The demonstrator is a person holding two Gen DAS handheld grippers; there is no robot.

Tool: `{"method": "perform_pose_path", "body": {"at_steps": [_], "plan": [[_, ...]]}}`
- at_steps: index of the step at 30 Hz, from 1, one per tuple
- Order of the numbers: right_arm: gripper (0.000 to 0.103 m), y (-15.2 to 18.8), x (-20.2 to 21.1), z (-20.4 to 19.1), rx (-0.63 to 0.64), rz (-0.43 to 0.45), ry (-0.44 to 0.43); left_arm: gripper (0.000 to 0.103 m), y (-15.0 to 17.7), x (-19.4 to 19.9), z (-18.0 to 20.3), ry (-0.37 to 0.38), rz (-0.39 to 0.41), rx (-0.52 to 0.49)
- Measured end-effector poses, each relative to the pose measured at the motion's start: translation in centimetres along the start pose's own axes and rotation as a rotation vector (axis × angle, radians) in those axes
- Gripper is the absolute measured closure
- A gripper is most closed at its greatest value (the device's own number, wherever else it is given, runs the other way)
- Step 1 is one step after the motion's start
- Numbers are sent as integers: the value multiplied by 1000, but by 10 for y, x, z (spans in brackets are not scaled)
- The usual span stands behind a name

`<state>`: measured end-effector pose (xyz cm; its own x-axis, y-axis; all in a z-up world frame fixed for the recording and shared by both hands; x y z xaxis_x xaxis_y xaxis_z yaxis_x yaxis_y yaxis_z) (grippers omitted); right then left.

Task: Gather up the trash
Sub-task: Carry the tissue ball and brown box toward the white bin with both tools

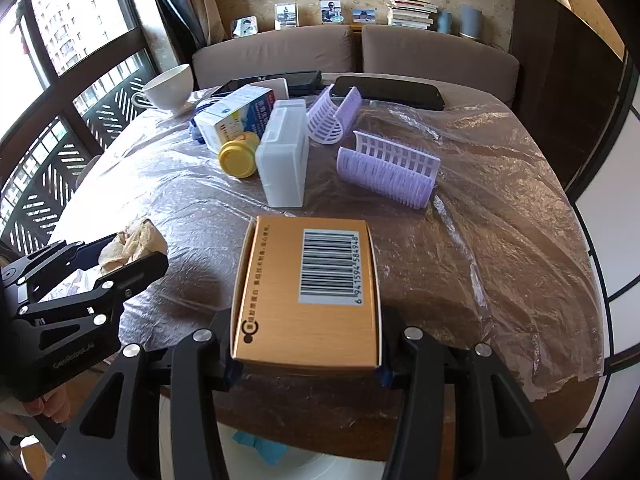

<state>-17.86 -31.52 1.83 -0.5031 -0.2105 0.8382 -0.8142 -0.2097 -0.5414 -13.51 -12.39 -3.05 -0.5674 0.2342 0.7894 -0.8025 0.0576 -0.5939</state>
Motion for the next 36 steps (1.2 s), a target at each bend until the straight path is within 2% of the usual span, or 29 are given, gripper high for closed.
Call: {"method": "perform_pose_path", "body": {"at_steps": [17,36], "plan": [[55,16,18,-14,52,-12,-43,51,21,16,3,-5,-14,-15],[55,45,27,-23,69,-74,-112,51,47,32,5,24,-56,-41]]}}
Point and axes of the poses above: each gripper's, at about its wrist camera, not at the fingertips, and x roughly against the way its jaws point, z to its right, y to its underside, the point moved 8 cm from there along -x, roughly the way its jaws point, and after that the axes turned 8 degrees about x, right-handed, at the moved point
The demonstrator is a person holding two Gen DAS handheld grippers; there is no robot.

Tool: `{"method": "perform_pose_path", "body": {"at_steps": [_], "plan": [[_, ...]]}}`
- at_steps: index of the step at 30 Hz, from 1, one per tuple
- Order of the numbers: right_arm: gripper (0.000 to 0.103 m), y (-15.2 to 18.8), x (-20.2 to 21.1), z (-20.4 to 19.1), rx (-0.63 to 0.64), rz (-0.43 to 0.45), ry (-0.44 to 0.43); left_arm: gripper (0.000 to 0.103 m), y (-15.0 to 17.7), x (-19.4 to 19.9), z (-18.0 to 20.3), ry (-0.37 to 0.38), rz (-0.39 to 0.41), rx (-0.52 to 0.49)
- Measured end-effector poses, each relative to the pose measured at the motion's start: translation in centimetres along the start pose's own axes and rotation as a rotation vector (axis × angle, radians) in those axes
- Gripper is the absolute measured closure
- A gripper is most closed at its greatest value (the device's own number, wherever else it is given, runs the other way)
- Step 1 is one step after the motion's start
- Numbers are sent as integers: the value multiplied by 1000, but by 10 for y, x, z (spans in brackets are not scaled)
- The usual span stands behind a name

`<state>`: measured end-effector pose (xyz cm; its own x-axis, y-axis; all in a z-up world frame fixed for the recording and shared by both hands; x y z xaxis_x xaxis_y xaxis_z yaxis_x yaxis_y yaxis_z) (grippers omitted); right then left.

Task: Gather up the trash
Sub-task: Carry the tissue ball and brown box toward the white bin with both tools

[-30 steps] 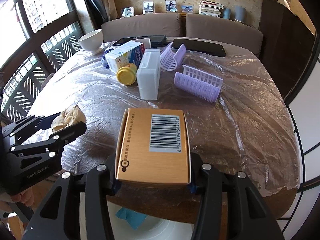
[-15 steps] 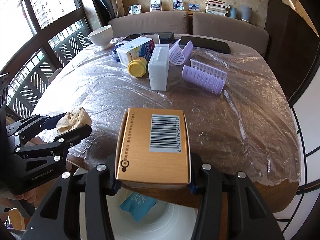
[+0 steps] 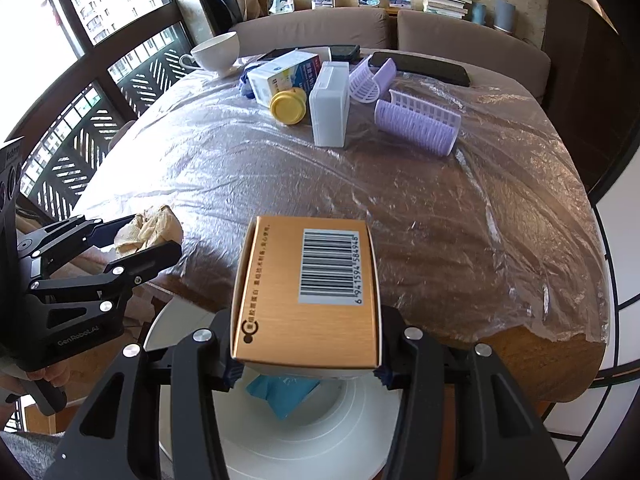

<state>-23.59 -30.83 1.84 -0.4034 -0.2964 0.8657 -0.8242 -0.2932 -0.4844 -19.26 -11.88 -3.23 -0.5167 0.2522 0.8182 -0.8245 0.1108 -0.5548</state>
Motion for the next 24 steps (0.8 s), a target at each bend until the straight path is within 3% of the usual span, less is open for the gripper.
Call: {"method": "perform_pose_path", "body": {"at_steps": [24], "plan": [[55,34,7,-27,100,-52,-52,51,39,16,12,47,-50,-97]]}}
Point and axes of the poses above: each gripper's, at about its wrist camera, not at the fingertips, and x roughly against the way its jaws point, z to its right, y to its underside, the point moved 8 cm from there along -x, roughly the way its jaws point, and after that the axes turned 8 degrees about x, right-handed, at the moved point
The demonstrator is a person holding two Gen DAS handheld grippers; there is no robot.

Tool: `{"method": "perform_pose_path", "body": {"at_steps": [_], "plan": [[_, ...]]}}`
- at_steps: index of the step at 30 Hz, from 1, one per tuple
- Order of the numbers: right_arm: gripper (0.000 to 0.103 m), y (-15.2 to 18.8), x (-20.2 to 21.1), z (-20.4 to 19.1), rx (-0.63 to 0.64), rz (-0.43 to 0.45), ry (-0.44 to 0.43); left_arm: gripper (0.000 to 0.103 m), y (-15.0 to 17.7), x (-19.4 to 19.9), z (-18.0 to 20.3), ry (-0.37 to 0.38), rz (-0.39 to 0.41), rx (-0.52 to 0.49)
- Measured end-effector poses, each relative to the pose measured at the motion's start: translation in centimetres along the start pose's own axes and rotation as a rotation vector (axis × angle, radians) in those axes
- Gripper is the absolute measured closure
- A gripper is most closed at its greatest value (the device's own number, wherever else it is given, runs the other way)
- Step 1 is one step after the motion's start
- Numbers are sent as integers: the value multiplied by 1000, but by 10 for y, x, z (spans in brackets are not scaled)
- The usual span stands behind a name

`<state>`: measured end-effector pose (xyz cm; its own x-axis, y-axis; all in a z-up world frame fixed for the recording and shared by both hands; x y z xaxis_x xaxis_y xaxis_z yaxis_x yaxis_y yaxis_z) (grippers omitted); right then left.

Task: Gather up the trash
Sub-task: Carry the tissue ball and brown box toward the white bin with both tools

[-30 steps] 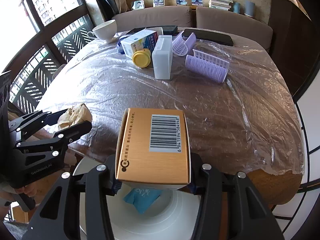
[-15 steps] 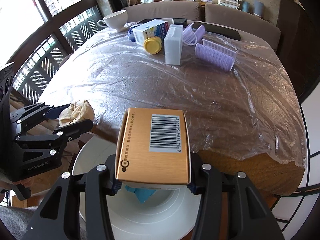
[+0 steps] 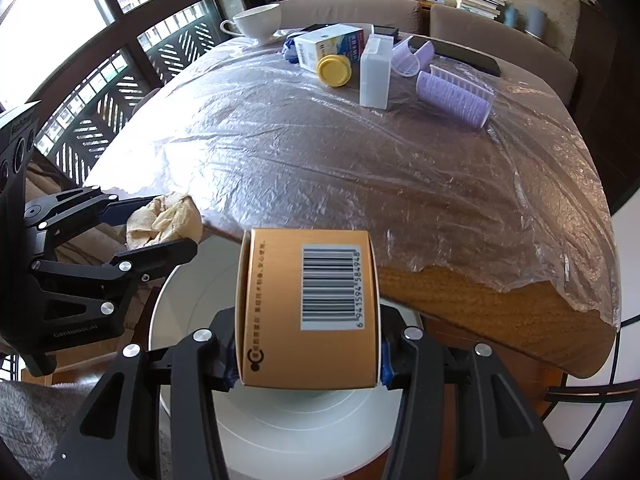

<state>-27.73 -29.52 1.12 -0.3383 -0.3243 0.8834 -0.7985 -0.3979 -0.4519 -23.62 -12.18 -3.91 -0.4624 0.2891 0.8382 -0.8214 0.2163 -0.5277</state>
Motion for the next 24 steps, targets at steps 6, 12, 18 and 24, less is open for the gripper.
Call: {"method": "perform_pose_path", "body": {"at_steps": [6,12,18,24], "plan": [[56,8,-2,-4,16,-14,-6,51,10,-2,4,7,-21,-6],[56,19,-9,-6,33,-61,-15,51,20,-7,6,11,-49,-20],[56,29,-19,-7,25,-93,-18,51,28,-12,7,12,-73,-30],[56,39,-29,-5,29,-123,-20,51,35,-19,6,8,-96,-42]]}}
Point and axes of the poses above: each gripper's, at about its wrist camera, not at the fingertips, and x roughly against the way its jaws point, z to its right, y to its underside, the point moved 8 cm from there along -x, roughly the way its jaws point, and after that the axes turned 8 degrees about x, right-handed, at the moved point
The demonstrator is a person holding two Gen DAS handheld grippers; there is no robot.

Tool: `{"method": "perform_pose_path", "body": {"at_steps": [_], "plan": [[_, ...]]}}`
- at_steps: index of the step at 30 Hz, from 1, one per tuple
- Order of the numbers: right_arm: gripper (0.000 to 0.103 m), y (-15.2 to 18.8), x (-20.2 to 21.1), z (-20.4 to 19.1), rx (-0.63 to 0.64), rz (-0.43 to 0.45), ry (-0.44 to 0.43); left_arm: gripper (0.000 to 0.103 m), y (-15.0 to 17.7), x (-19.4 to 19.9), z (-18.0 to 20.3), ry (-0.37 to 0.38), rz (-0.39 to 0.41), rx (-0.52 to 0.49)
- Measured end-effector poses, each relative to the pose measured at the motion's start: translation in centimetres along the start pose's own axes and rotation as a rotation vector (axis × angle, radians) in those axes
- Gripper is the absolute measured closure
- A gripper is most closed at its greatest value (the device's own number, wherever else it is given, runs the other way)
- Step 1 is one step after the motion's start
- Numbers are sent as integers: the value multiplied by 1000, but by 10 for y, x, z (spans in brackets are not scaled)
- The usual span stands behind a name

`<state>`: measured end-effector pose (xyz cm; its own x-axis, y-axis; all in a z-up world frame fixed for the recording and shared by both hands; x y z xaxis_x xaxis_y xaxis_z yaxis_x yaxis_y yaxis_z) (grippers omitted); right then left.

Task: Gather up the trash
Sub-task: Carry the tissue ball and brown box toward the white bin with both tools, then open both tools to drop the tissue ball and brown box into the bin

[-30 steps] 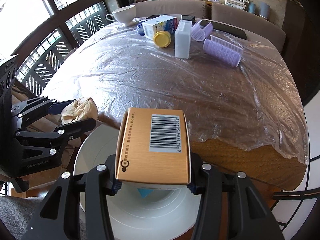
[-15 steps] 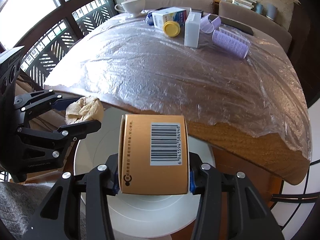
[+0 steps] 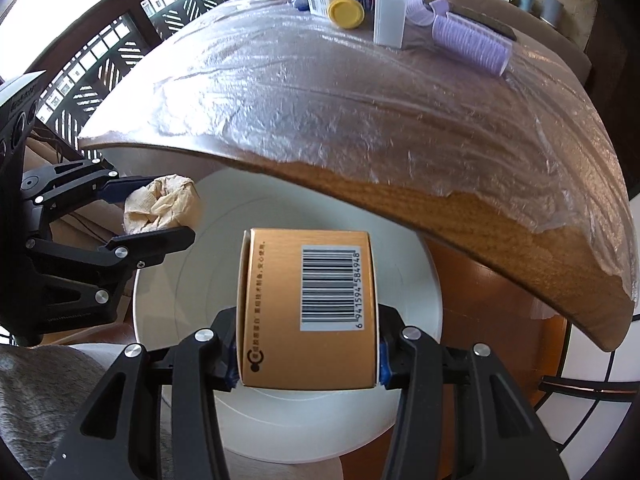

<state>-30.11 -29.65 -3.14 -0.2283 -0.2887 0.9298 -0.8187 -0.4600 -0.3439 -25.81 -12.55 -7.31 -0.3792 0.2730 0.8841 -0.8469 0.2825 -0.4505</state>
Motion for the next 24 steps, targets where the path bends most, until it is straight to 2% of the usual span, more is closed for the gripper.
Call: {"method": "perform_pose_path", "body": {"at_steps": [24], "plan": [[56,9,-51,-1,18,-90,7,51,21,-45,-7,-10,-92,-39]]}}
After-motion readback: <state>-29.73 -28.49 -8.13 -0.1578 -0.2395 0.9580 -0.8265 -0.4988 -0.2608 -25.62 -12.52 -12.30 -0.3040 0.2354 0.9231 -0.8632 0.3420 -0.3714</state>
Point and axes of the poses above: each gripper's, at about its wrist camera, not at the fingertips, and x roughly against the way its jaws point, z to its right, y to its underside, the point moved 8 cm from there along -x, roughly the way its jaws point, and after that the axes turned 8 degrees about x, right-handed, at the moved point
